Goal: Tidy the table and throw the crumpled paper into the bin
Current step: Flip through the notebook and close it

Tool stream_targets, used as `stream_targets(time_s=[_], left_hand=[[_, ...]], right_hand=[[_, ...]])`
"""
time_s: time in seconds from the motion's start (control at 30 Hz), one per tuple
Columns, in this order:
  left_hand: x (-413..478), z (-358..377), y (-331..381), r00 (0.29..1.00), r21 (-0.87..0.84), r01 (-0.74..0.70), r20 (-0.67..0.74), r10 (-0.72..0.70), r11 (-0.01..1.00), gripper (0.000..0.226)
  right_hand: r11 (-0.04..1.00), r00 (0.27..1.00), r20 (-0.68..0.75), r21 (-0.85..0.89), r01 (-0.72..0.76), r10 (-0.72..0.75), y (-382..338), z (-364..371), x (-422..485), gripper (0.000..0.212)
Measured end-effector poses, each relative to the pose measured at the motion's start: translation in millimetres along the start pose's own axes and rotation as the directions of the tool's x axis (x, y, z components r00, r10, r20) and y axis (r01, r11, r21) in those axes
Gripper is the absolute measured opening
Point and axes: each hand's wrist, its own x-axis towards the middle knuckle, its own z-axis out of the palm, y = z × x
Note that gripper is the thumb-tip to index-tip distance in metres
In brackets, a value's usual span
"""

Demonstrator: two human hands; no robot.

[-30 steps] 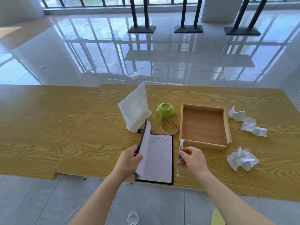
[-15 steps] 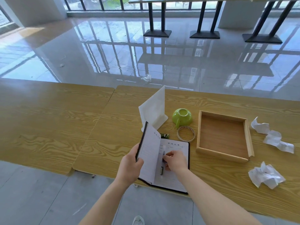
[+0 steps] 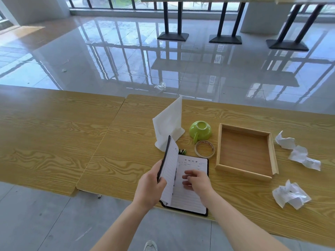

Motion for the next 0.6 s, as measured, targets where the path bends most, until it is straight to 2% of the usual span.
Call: stream_targets(time_s=[0.13, 0.33, 0.47, 0.6], left_hand=[[-4, 21, 19, 0.998, 0.094, -0.037, -0.051, 0.042, 0.995, 0.056], [-10, 68, 41, 0.994, 0.413, -0.022, -0.089, 0.064, 0.911, 0.06], [-9, 96, 49, 0.996, 0.646, -0.058, -0.011, 0.085, 0.761, 0.059], [-10, 114, 50, 0.994, 0.685, -0.091, 0.023, 0.103, 0.723, 0.054]], right_hand=[[1.0, 0.997, -0.072, 0.014, 0.024, -0.023, 8, -36, -5, 0.019], [1.0, 0.978, -0.21, -0.009, -0.02, 0.018, 19, -78, -4, 0.016], [0.998, 0.979, -0.195, -0.004, -0.06, 0.058, 21, -86, -3, 0.015], [0.998, 0.987, -0.152, 0.029, -0.057, 0.061, 22, -87, -4, 0.014]])
